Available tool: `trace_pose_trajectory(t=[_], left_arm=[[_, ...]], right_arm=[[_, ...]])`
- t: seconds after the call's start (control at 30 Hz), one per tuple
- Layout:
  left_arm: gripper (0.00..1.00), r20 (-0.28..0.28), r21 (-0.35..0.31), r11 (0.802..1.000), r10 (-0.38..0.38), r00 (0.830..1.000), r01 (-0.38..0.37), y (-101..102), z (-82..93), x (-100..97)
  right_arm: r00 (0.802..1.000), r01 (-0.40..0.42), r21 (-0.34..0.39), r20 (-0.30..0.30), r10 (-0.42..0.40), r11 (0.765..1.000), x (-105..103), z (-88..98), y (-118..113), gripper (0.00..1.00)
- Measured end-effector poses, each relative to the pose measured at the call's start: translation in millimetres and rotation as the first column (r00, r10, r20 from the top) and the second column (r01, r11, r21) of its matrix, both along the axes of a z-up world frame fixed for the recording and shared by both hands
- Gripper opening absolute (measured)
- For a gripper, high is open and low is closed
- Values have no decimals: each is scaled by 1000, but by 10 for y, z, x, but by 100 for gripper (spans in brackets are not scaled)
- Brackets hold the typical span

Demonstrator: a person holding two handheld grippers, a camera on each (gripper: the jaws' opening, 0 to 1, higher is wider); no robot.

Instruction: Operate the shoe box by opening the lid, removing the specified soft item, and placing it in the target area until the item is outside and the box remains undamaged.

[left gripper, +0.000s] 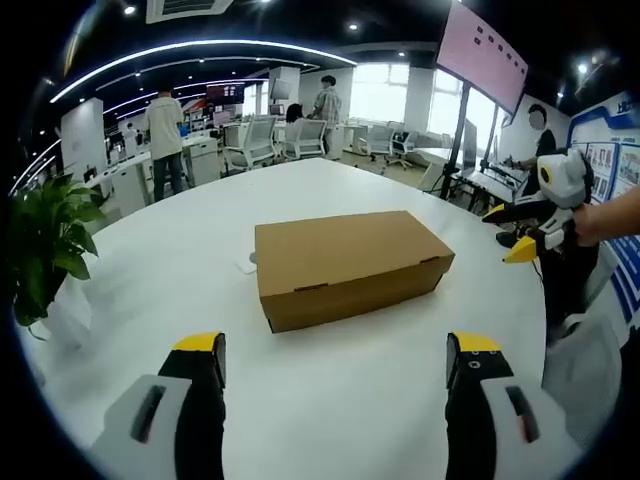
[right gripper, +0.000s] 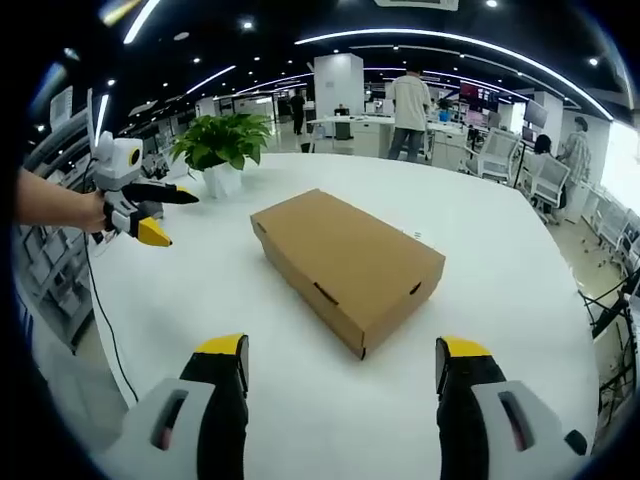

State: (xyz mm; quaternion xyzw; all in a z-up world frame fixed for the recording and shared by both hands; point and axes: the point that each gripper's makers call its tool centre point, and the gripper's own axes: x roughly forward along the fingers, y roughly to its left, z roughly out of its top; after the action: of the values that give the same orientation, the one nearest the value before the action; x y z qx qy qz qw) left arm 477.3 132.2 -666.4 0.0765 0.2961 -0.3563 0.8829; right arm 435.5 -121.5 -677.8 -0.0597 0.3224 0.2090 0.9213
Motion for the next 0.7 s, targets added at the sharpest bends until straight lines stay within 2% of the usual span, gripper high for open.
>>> trace_pose_trajectory(t=[0.1,0.23,0.27,0.33,0.4,0.43,0.47,0.53,0.63,0.67,0.7], left_arm=[[96,10,-10,1000,-14,1000,14,-68,-17,40],[96,3,-15,1000,-18,1000,18,-191,-175,163],[95,19,25,999,-37,999,37,-196,-207,217],[94,39,33,999,-35,999,34,-220,-209,317],[94,43,52,998,-48,998,45,-242,-214,385],[94,50,76,996,-59,997,55,-242,-219,435],[94,54,84,995,-64,996,60,-249,-215,463],[95,62,81,995,-64,996,59,-259,-202,542],[91,58,31,998,-48,997,46,-291,-169,600],[88,58,32,998,-47,997,45,-290,-172,603],[88,58,35,998,-46,997,44,-290,-178,609]], right_arm=[[1000,-4,-10,-4,4,1000,30,-11,33,75],[999,-34,-2,5,34,999,123,3,102,75],[999,-41,-7,15,41,999,131,10,133,74],[995,-64,-57,68,68,996,234,33,114,71],[994,-52,-76,91,59,996,318,38,77,72],[992,-41,-74,116,49,996,370,58,50,71],[994,-37,-69,103,44,997,384,41,36,71],[999,10,-36,40,-8,999,393,-49,-8,75],[998,22,-12,63,-21,1000,442,-39,-30,74],[998,21,-9,67,-20,1000,445,-36,-27,72],[995,1,5,99,-1,1000,468,-4,13,71]])
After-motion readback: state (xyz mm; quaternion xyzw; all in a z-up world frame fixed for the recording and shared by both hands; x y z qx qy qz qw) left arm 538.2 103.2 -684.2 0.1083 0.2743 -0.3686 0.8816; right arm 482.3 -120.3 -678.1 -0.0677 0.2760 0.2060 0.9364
